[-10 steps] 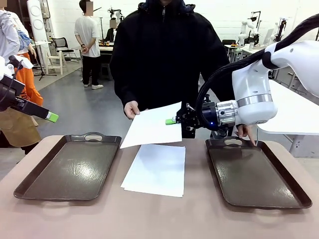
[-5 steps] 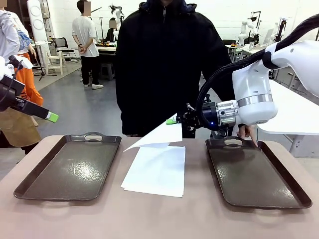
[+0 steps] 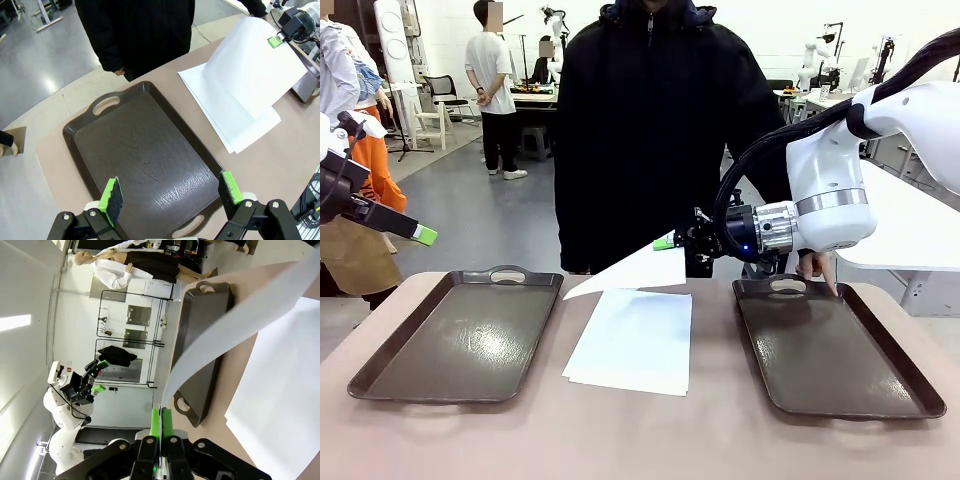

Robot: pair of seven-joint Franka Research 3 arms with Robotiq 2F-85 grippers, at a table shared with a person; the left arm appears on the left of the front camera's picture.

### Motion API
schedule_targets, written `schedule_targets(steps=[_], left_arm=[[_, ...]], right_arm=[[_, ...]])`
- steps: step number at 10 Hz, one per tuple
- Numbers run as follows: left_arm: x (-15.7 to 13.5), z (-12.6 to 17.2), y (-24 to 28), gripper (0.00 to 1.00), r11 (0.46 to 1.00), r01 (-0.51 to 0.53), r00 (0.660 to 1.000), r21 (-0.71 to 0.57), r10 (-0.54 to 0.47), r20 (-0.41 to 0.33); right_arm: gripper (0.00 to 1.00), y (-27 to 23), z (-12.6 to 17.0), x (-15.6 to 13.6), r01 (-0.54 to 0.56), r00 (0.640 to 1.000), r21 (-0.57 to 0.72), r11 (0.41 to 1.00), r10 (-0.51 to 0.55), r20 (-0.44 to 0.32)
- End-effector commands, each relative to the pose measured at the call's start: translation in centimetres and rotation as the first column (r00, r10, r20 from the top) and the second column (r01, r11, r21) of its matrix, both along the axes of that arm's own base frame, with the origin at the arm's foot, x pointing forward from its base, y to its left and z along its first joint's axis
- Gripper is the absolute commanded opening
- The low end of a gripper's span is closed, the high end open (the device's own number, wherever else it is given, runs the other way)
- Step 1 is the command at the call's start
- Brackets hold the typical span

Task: Sort the A4 documents.
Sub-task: Place the A4 Paper in the designated Handle tray.

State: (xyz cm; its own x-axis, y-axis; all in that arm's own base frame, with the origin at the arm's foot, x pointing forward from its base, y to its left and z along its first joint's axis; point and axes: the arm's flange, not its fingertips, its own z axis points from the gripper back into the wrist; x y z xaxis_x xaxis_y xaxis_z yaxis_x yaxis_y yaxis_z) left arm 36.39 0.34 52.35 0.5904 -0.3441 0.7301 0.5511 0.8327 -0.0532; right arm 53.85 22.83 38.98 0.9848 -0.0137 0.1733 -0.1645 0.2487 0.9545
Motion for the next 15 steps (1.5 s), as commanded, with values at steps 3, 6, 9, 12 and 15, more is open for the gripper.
schedule_targets(steps=[3, 6, 9, 12, 15], left_arm=[[0.2, -0.2, 0.2, 1.00, 1.000, -0.002, 1.000, -0.011, 0.002, 0.004], [0.2, -0.2, 0.2, 1.00, 1.000, -0.002, 1.000, -0.011, 0.002, 0.004], [0.2, -0.2, 0.2, 1.00, 1.000, -0.002, 1.000, -0.011, 0.002, 0.004], [0.2, -0.2, 0.2, 1.00, 1.000, -0.002, 1.000, -0.011, 0.002, 0.004], [0.2, -0.2, 0.2, 1.00, 1.000, -0.002, 1.000, -0.011, 0.002, 0.004]], right_arm=[[0.01, -2.3, 0.9, -1.2, -0.055, 0.998, -0.032, 0.998, 0.056, 0.035], [0.01, -10.0, 2.7, -3.2, -0.081, 0.993, -0.046, 0.996, 0.084, 0.077], [0.01, -18.4, 3.3, -4.5, -0.069, 0.992, -0.088, 0.994, 0.078, 0.100], [0.01, -22.8, 1.8, -3.9, -0.179, 0.958, -0.101, 0.979, 0.197, 0.207], [0.01, -25.0, -1.5, -3.0, -0.207, 0.955, -0.288, 0.935, 0.257, 0.148]])
